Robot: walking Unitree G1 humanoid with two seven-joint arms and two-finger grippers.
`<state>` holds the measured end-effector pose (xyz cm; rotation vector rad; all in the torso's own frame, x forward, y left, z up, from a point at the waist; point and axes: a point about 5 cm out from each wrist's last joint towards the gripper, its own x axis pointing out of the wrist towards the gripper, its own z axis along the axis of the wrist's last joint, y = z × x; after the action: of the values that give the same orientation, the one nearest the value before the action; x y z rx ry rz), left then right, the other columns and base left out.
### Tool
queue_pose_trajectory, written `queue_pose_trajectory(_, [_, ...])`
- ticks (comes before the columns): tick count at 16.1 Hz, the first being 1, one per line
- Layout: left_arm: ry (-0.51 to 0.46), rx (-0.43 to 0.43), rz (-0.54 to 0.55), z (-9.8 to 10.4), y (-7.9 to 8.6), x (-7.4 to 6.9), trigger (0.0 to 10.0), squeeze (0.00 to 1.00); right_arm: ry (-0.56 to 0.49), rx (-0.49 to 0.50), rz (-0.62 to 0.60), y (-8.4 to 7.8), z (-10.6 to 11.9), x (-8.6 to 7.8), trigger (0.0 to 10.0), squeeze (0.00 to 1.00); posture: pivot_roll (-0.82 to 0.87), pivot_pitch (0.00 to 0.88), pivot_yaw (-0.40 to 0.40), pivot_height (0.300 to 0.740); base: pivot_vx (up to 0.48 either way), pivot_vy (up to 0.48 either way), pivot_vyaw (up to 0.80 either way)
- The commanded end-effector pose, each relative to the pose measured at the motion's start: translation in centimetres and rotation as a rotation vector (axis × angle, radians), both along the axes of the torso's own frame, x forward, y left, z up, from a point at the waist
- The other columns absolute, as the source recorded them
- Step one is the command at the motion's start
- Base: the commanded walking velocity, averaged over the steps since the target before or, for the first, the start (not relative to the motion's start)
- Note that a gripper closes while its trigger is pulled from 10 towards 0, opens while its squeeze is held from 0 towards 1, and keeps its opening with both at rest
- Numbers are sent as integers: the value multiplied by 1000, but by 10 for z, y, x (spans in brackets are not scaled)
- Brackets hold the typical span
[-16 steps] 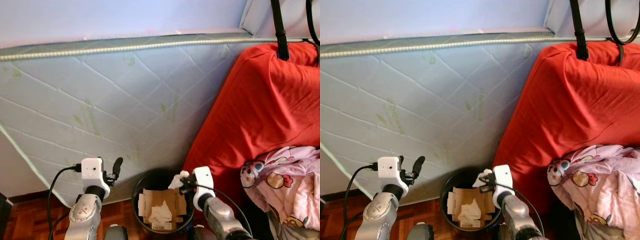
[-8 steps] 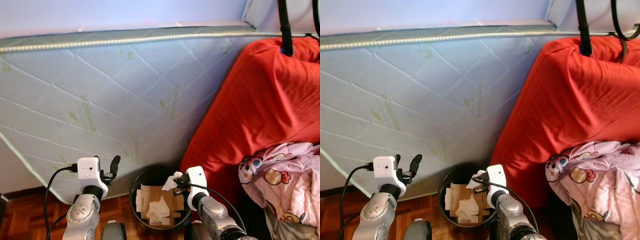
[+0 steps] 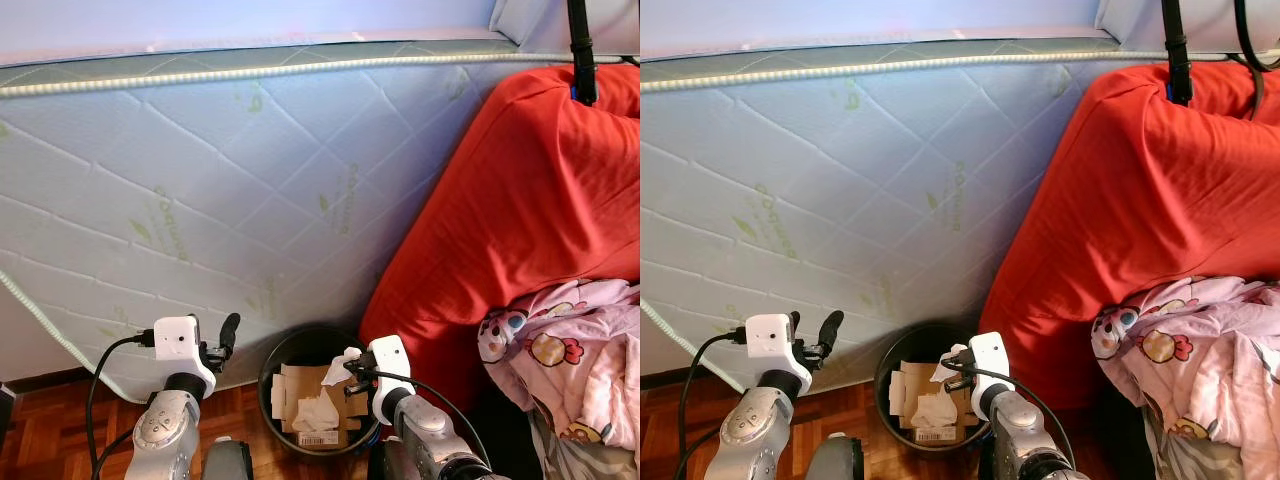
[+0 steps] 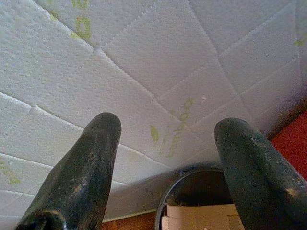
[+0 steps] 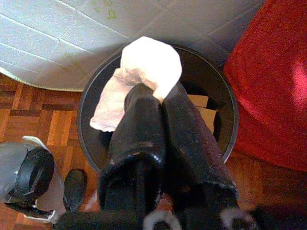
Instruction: Clean up the room
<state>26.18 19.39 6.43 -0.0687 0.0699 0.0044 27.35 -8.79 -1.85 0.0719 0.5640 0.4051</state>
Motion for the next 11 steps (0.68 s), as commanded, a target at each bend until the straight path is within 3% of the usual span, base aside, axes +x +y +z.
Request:
queue_pose_trajectory(1, [8, -1, -1, 0, -1, -2, 10000, 0, 8, -5, 15, 1, -1, -1, 10000, 0, 125, 103, -80, 628, 292, 0, 0])
queue_pose_trajectory(7, [10, -2, -1, 0, -1, -1, 10000, 0, 12, 4, 14, 5, 0, -1, 10000, 0, 126, 103, -80, 628, 296, 0, 0])
queue_pose_trajectory(11, [9, 1, -3, 1, -2, -2, 10000, 0, 24, 5, 47, 10, -2, -4, 10000, 0, 128, 108, -81, 628, 0, 0, 0])
